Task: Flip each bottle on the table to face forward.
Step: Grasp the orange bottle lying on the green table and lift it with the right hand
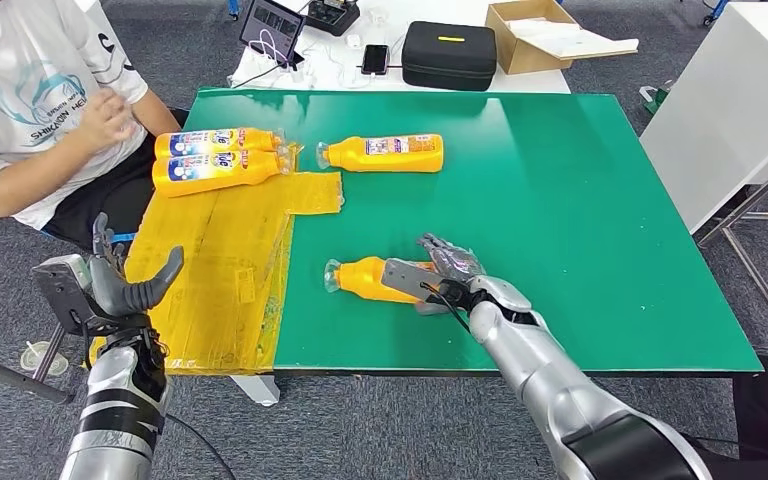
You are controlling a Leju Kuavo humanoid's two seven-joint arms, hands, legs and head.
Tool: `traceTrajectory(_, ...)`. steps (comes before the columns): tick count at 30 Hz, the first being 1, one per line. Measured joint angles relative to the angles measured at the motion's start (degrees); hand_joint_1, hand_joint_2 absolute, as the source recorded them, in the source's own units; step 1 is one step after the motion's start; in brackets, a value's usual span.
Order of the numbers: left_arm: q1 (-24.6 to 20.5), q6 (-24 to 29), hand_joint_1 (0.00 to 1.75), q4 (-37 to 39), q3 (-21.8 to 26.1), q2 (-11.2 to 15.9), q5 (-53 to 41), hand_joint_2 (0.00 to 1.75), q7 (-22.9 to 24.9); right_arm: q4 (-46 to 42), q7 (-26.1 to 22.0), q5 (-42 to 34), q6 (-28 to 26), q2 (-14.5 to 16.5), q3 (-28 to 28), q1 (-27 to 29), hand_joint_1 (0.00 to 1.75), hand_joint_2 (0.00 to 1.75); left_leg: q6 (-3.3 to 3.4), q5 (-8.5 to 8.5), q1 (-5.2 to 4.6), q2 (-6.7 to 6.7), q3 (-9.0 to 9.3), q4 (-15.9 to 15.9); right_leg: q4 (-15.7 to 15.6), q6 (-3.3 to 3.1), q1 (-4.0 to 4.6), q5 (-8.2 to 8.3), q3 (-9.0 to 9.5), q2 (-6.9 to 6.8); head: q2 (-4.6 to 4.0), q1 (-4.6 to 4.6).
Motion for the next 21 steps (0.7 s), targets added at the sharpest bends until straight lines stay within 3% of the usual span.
traceTrajectory(6, -1.9, -0.8, 0.0, 4.2, 0.0, 0.0, 0.7, 1.75, 0.0, 4.5, 0.1, 0.3, 5.8, 0.0, 2.4, -3.8, 0.0, 1.75, 0.03, 0.06, 0.0, -0.02, 0.0, 0.0, 0.0, 0.03, 0.0, 0.04, 0.02, 0.0, 0.0, 0.0)
traceTrajectory(7, -2.1, -0.9, 0.0, 4.7, 0.0, 0.0, 0.7, 1.75, 0.0, 5.0, 0.1, 0.3, 6.1, 0.0, 2.6, -4.2, 0.09, 1.75, 0.03, 0.06, 0.0, -0.02, 0.0, 0.0, 0.0, 0.04, 0.0, 0.04, 0.03, 0.0, 0.01, -0.01)
traceTrajectory(8, -2.3, -1.0, 0.0, 5.2, 0.0, 0.0, 0.8, 1.75, 0.0, 5.4, 0.1, 0.3, 6.2, 0.0, 2.9, -4.5, 0.28, 1.75, 0.03, 0.06, 0.0, -0.02, 0.0, 0.0, 0.0, 0.04, 0.0, 0.03, 0.02, 0.0, 0.01, 0.0)
traceTrajectory(10, -2.6, -1.0, 0.0, 5.9, 0.0, 0.0, 0.8, 1.75, 0.0, 6.0, 0.1, 0.3, 6.3, 0.0, 3.2, -4.9, 1.12, 1.75, 0.03, 0.05, 0.0, -0.02, -0.01, 0.0, 0.0, 0.04, 0.0, 0.03, 0.02, 0.0, 0.01, 0.0)
traceTrajectory(11, -2.8, -1.0, 0.0, 6.2, 0.0, 0.0, 0.8, 1.75, 0.0, 6.3, 0.1, 0.3, 6.5, 0.0, 3.3, -5.0, 1.47, 1.75, 0.03, 0.05, 0.0, -0.03, -0.01, 0.0, 0.0, 0.04, 0.0, 0.03, 0.02, 0.0, 0.0, 0.0)
traceTrajectory(12, -2.9, -1.0, 0.0, 6.5, 0.0, 0.0, 0.8, 1.75, 0.0, 6.5, 0.1, 0.3, 6.7, 0.0, 3.4, -5.2, 1.71, 1.75, 0.03, 0.04, 0.0, -0.03, -0.01, 0.0, 0.0, 0.04, 0.0, 0.02, 0.02, 0.0, 0.0, 0.0)
traceTrajectory(21, -3.5, -1.7, 0.0, 8.5, 0.1, -0.1, 1.9, 1.75, 0.0, 8.1, -2.0, -0.9, 10.6, -0.5, 5.5, -7.2, 1.75, 1.75, 0.04, 0.04, 0.0, -0.04, -0.02, 0.0, 0.0, 0.05, -0.01, 0.02, 0.01, 0.0, 0.0, 0.0)
